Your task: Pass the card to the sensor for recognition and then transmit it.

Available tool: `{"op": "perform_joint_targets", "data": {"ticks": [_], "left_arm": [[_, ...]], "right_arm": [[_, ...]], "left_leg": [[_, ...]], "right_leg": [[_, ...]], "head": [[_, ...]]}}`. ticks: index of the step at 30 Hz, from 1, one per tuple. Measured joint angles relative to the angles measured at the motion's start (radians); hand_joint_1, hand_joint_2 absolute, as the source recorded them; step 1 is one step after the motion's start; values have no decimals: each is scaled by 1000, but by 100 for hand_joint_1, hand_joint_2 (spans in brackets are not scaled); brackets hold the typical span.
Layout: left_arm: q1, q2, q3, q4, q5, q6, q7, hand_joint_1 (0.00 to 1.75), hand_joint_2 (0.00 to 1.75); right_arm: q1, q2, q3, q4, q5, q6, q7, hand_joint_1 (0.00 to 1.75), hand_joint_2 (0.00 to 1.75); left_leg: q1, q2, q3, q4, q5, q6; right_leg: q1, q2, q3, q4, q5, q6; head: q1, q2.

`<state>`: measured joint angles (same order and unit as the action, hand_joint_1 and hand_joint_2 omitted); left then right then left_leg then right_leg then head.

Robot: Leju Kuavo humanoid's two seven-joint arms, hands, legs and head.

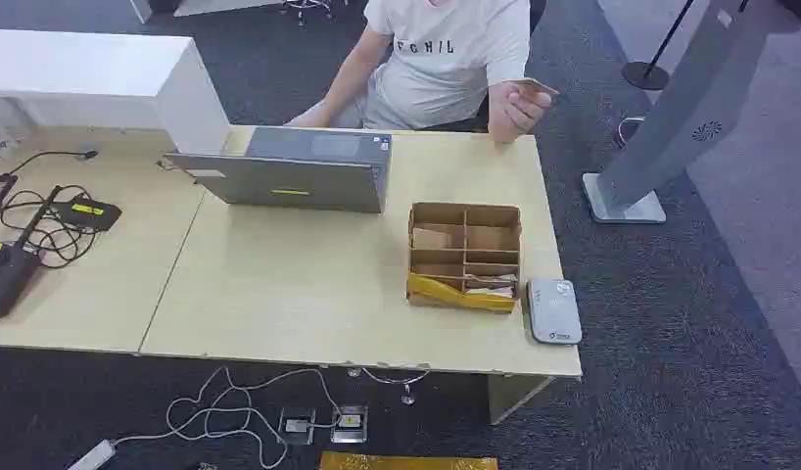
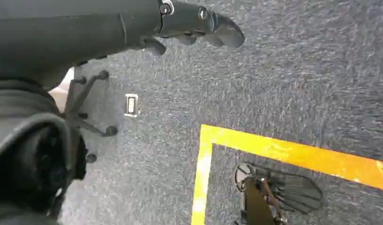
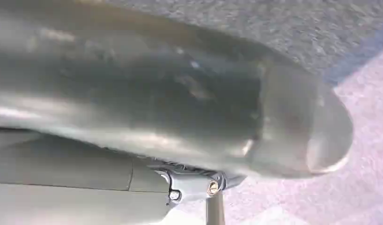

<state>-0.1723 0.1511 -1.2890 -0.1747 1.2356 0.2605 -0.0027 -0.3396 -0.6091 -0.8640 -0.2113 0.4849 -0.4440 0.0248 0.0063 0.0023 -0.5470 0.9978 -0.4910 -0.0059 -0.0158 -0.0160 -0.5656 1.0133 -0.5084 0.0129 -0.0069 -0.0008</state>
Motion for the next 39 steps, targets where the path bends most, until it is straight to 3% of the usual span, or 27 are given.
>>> {"op": "perform_joint_targets", "data": {"ticks": [5, 8, 11, 15, 20, 24, 30, 35, 39], "left_arm": [[-1, 2, 0, 0, 0, -2, -7, 0, 0], [-6, 2, 0, 0, 0, -6, -12, 0, 0], [-7, 2, 0, 0, 0, -10, -16, 0, 0], [-9, 2, 0, 0, 0, -11, -19, 0, 0], [-10, 2, 0, 0, -7, -17, -22, 0, 0], [-19, 6, 0, 0, -7, -28, -24, 0, 0], [-25, 11, 0, 0, -11, -37, -31, 0, 0], [-26, 14, -3, 0, -18, -45, -34, 0, 0], [-31, 18, -5, 0, -27, -51, -36, 0, 0]], "right_arm": [[-118, -141, -14, -7, -11, -80, -29, 0, 0], [-241, -226, -14, -13, 0, -153, -90, 0, 0], [-363, -285, -13, -24, 9, -144, -134, 0, 0], [-478, -337, -1, -33, 19, -126, -143, 0, 0], [-561, -362, 13, -40, 13, -95, -209, 0, 0], [-725, -374, 70, -54, 51, -71, -217, 0, 0], [-954, -353, 244, -97, 18, -26, -227, 0, 0], [-1041, -339, 400, -118, -46, 0, -282, 0, 0], [-1105, -331, 513, -135, -55, 24, -281, 0, 0]], "left_leg": [[-2, 2, 0, 0, 0, 1], [-2, 2, 0, 0, 2, 3], [-2, 1, 0, 0, 2, 3], [-2, -3, -1, 0, 3, 4], [-2, -3, -2, 0, 3, 4], [-2, -2, -2, 0, 3, 4], [-2, -4, -2, 0, 4, 5], [-2, -5, -3, 0, 5, 6], [-2, -5, -3, 0, 5, 6]], "right_leg": [[-2, 2, -1, 1, 1, 2], [-3, 2, -1, 1, 1, 2], [-2, 0, 0, 1, 2, 3], [-2, -4, 0, 1, 1, 3], [-2, -3, -1, 1, 1, 3], [-2, -2, 0, 2, 1, 3], [-2, -5, 0, 2, 1, 3], [-2, -6, 0, 2, 1, 3], [-2, -5, 0, 2, 1, 3]], "head": [[1, 0], [2, 0], [2, 0], [2, 0], [1, 0], [2, 0], [1, 0], [2, 0], [2, 0]]}}
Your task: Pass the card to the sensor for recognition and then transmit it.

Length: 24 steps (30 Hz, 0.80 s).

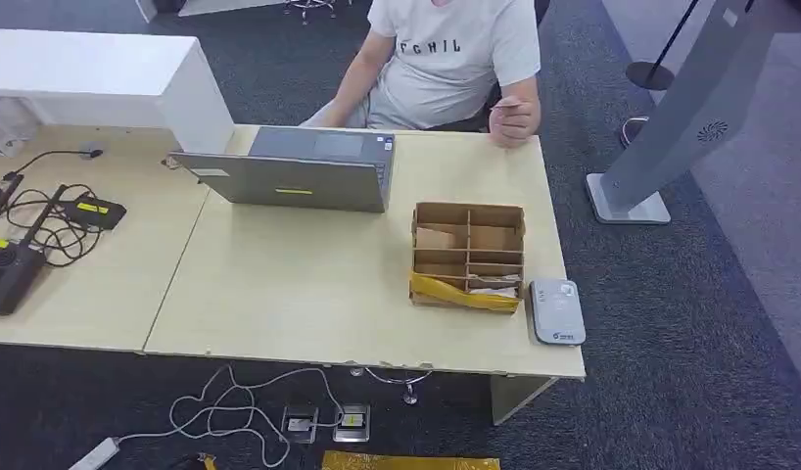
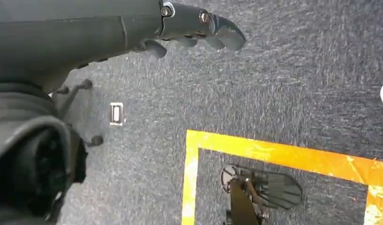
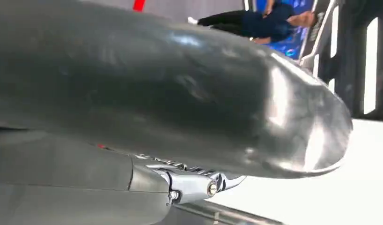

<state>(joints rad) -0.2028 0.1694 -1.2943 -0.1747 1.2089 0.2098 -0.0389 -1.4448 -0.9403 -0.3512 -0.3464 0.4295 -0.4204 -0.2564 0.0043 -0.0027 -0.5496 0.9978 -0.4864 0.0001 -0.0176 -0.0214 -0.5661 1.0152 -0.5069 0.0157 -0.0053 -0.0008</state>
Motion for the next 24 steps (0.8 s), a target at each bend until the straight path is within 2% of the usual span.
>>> {"op": "perform_joint_targets", "data": {"ticks": [4, 7, 9, 12, 13, 15, 21, 24], "left_arm": [[-1, 0, -6, 0, 0, -3, 0, 0, 0], [-2, 1, -9, 0, -1, -3, -1, 0, 0], [-4, 1, -9, 0, -2, -3, -5, 0, 0], [-6, 0, -9, 0, -4, -11, -8, 0, 0], [-7, 0, -9, 0, -5, -13, -8, 0, 0], [-10, 1, -9, 0, -8, -19, -8, 0, 0], [-16, 2, -10, 0, -10, -24, -7, 0, 0], [-19, 2, -10, 0, -10, -26, -7, 0, 0]], "right_arm": [[-44, 6, 81, -9, -9, 25, -19, 0, 0], [-111, 36, 158, -9, 2, 61, -21, 0, 0], [-142, 56, 222, -10, 2, 96, -29, 0, 0], [-156, 93, 304, -15, 2, 198, -47, 0, 0], [-157, 108, 345, -18, 12, 246, -53, 0, 175], [-158, 134, 419, -26, 41, 308, -59, 0, 175], [-167, 236, 684, -49, 149, 437, -48, 0, 175], [-166, 276, 786, -58, 156, 458, -41, 0, 175]], "left_leg": [[0, 0, -1, 0, 0, 0], [0, 1, 0, 0, 0, 0], [1, 2, 1, 0, 0, 0], [1, 2, 1, 0, 0, 0], [1, 3, 1, 0, 0, 0], [1, 3, 1, 0, 0, 0], [2, 3, 1, 0, 1, -1], [2, 2, 1, 0, 1, -1]], "right_leg": [[0, 0, 0, 0, 0, 0], [0, 1, 0, 0, 0, 0], [1, 3, 0, 0, 0, 0], [1, 4, 0, 0, 0, 0], [1, 4, 1, 0, 0, 0], [1, 4, 0, 1, 1, 0], [2, 4, 0, 2, 1, 0], [2, 3, -1, 2, 1, 0]], "head": [[0, 0], [0, 0], [0, 0], [0, 0], [0, 0], [0, 0], [0, 0], [0, 0]]}}
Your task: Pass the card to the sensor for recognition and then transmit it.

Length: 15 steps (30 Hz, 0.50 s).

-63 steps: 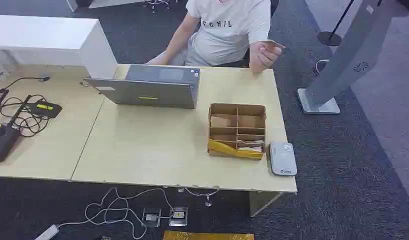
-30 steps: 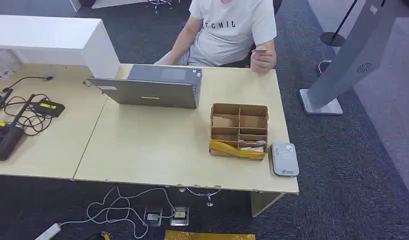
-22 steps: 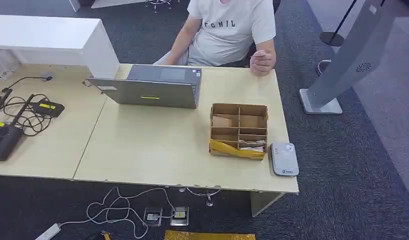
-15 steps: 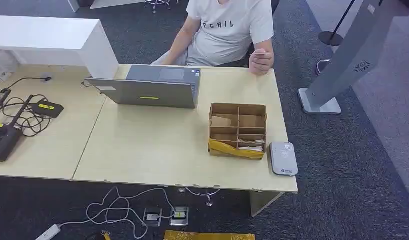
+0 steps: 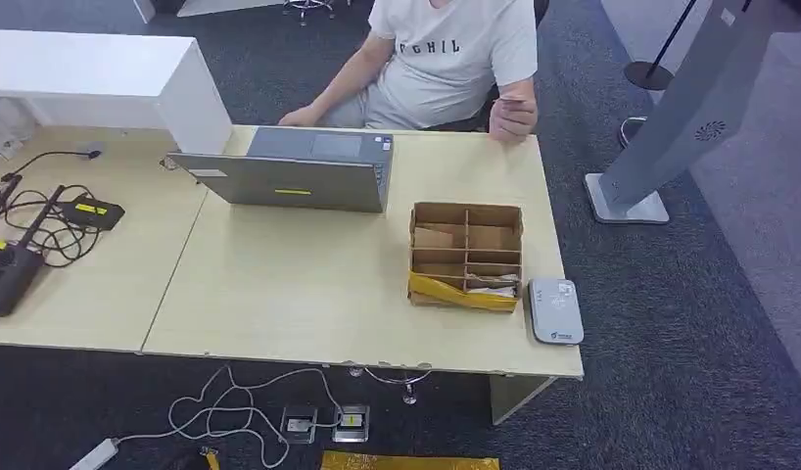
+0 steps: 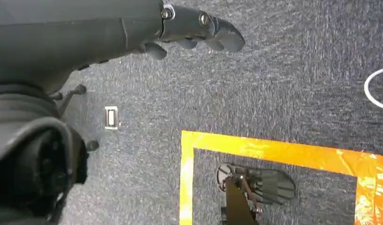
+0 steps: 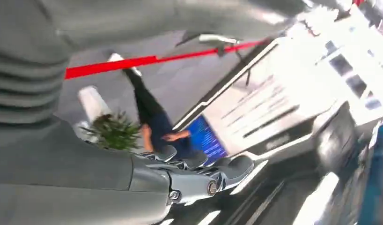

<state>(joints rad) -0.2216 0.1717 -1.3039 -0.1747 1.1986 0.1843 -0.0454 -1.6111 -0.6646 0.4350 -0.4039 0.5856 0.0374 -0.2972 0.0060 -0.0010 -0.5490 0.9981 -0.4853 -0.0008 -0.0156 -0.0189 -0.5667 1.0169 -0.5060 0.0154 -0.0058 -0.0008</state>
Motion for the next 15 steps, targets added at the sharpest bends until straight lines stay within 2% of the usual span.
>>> {"op": "perform_joint_targets", "data": {"ticks": [2, 10, 15], "left_arm": [[1, 0, 0, 0, 0, -2, 0, 0, 0], [2, 0, 0, 0, 0, -1, 5, 0, 0], [2, 0, -1, 0, -6, -7, 15, 0, 0]], "right_arm": [[0, 12, 45, -6, -8, 1, 2, 0, 175], [14, 41, 217, -31, -50, 47, 20, 0, 175], [82, 44, 322, -52, 3, 33, 40, 0, 175]], "left_leg": [[0, -4, -1, 0, 0, 0], [0, -2, -2, 0, 0, 0], [0, -2, -1, 0, 0, 0]], "right_leg": [[0, -4, 0, 0, 0, 0], [0, -1, -1, -1, 0, 0], [0, -1, -1, -1, 0, 0]], "head": [[0, 0], [1, 0], [1, 0]]}}
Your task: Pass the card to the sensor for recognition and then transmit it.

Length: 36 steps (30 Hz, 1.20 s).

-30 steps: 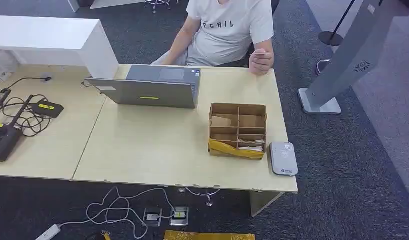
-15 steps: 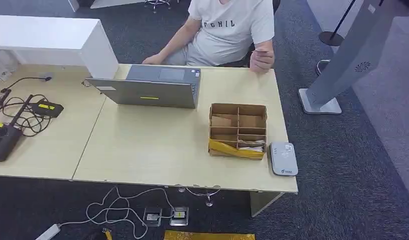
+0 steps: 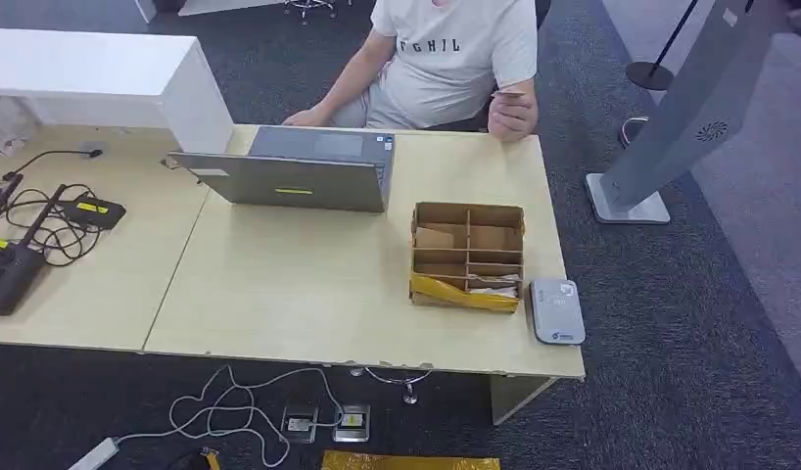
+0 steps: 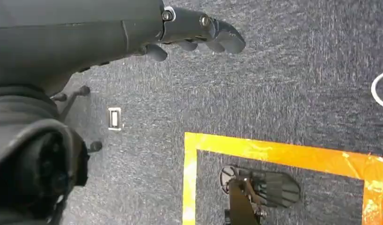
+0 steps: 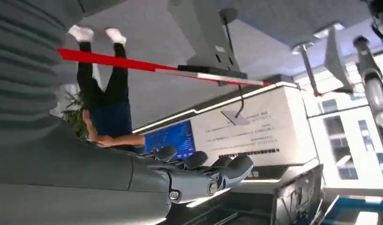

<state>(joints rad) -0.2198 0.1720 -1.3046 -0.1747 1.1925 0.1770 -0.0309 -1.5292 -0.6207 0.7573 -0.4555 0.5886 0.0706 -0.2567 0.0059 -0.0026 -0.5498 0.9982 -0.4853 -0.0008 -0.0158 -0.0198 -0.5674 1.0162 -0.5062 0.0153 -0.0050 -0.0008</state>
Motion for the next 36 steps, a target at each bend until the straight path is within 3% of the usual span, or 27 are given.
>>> {"op": "perform_joint_targets", "data": {"ticks": [15, 28, 36], "left_arm": [[-2, 6, -14, 0, -18, -11, 9, 0, 0], [-6, 8, -26, 0, -39, -13, 18, 0, 0], [-8, 4, -30, 0, -45, -9, 27, 0, 0]], "right_arm": [[150, -25, 156, -42, -76, 0, 50, 0, 175], [239, -40, 191, -120, -243, -19, 118, 0, 175], [277, -24, 200, -163, -273, -57, 121, 0, 175]], "left_leg": [[0, 2, 0, 0, 0, 0], [0, 3, 0, 0, 0, 0], [0, 3, 0, 0, 0, 0]], "right_leg": [[0, 2, -1, 0, 0, 0], [0, 3, -1, 0, 0, 0], [0, 3, -1, 0, 0, 0]], "head": [[0, 0], [0, 0], [0, 0]]}}
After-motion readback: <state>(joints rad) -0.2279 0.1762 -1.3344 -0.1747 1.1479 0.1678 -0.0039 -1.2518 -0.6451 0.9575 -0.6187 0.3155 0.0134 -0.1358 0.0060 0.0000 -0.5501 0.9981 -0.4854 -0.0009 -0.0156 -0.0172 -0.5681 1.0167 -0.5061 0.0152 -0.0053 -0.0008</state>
